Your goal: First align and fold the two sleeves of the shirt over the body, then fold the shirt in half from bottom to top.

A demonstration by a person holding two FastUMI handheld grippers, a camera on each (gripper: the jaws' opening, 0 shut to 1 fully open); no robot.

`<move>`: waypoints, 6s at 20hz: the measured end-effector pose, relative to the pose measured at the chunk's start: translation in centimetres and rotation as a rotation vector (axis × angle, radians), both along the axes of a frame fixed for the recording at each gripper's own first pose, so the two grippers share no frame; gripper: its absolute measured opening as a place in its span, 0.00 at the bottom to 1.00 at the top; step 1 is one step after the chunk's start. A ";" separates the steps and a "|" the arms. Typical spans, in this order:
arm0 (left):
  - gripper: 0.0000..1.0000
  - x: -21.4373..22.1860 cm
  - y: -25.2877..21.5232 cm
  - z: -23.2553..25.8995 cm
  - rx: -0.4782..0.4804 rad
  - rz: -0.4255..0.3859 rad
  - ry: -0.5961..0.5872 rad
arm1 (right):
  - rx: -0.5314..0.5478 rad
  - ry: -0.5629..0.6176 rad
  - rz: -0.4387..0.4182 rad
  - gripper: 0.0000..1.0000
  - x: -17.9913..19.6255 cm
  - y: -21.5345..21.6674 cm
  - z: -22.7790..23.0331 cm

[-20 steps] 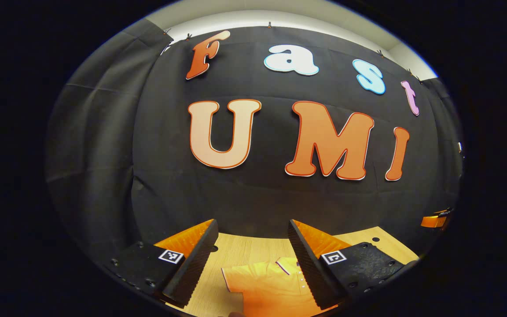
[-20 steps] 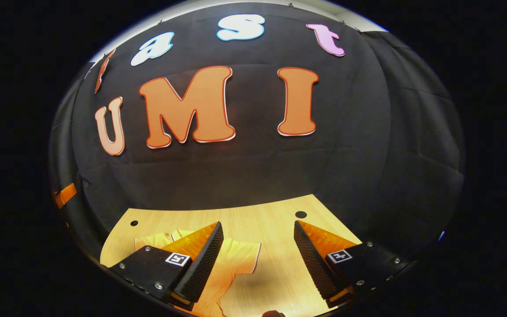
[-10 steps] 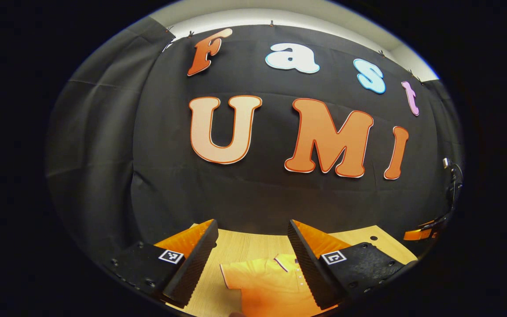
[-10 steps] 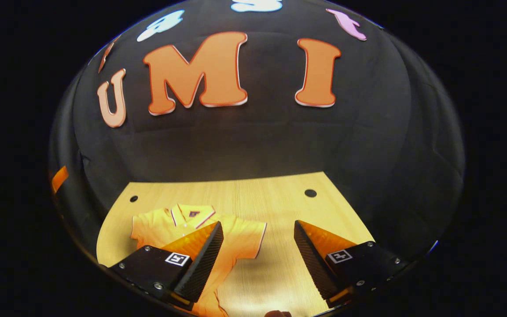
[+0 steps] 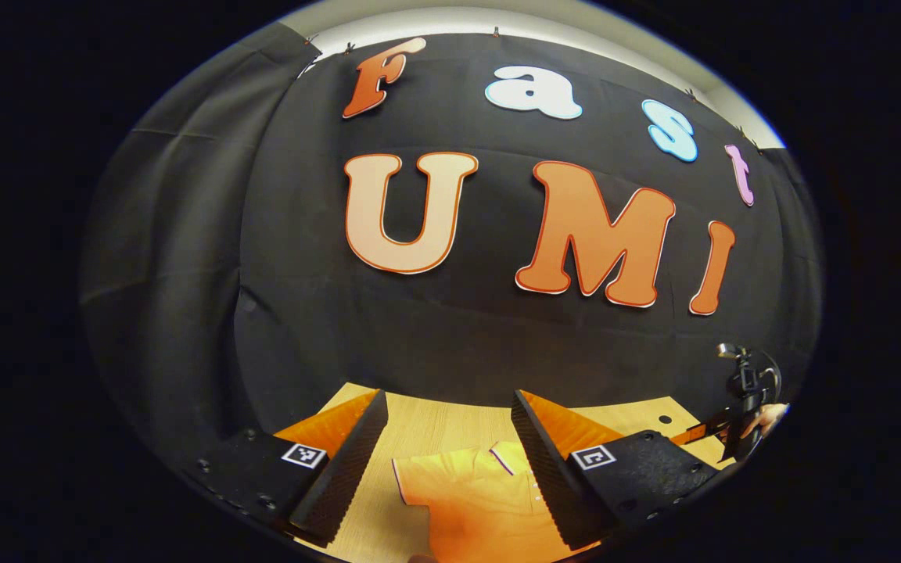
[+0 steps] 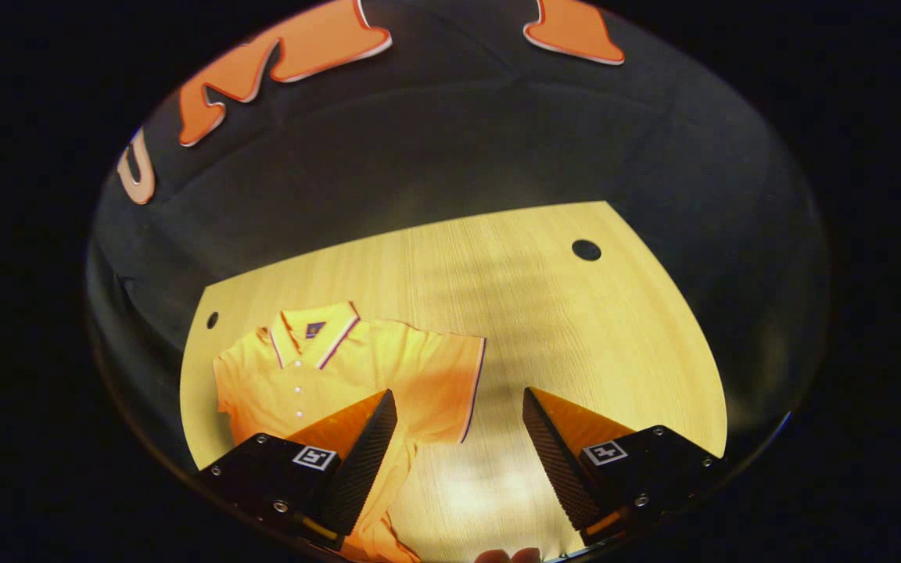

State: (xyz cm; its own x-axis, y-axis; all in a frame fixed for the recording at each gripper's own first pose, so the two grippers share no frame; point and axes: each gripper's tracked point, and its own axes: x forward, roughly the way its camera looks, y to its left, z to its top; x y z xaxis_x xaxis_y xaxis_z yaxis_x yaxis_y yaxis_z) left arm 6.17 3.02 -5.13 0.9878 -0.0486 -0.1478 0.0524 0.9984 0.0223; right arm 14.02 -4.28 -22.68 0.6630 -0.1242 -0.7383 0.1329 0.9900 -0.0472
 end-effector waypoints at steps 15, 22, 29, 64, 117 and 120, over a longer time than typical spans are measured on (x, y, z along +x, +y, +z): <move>0.98 3.2 1.1 -4.0 0.008 0.007 0.105 | -0.010 0.347 -0.120 0.99 4.4 -1.3 -11.6; 0.98 3.1 0.6 -4.7 -0.054 -0.001 0.122 | -0.022 0.357 -0.112 0.98 4.7 -1.2 -11.9; 0.98 2.0 3.4 -5.7 -0.063 0.050 0.144 | 0.022 0.375 -0.183 0.45 4.3 -0.4 -12.5; 0.98 -5.0 20.1 -7.6 -0.132 0.164 0.170 | 0.127 0.324 0.192 0.06 2.2 27.7 -7.5; 0.93 15.3 9.6 -38.2 0.124 0.123 1.122 | 0.000 -0.176 0.101 0.99 -4.5 5.0 5.6; 0.65 14.7 8.3 -38.6 0.120 0.112 1.152 | 0.016 -0.177 0.086 0.99 -4.6 4.5 5.5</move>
State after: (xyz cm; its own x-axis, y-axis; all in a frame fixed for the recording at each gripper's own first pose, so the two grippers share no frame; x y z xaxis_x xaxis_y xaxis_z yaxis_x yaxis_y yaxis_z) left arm 20.84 11.32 -43.75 0.2638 0.1057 -0.9588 0.0146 0.9934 0.1135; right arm 9.47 0.20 -17.22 0.7906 -0.0503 -0.6103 0.0526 0.9985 -0.0142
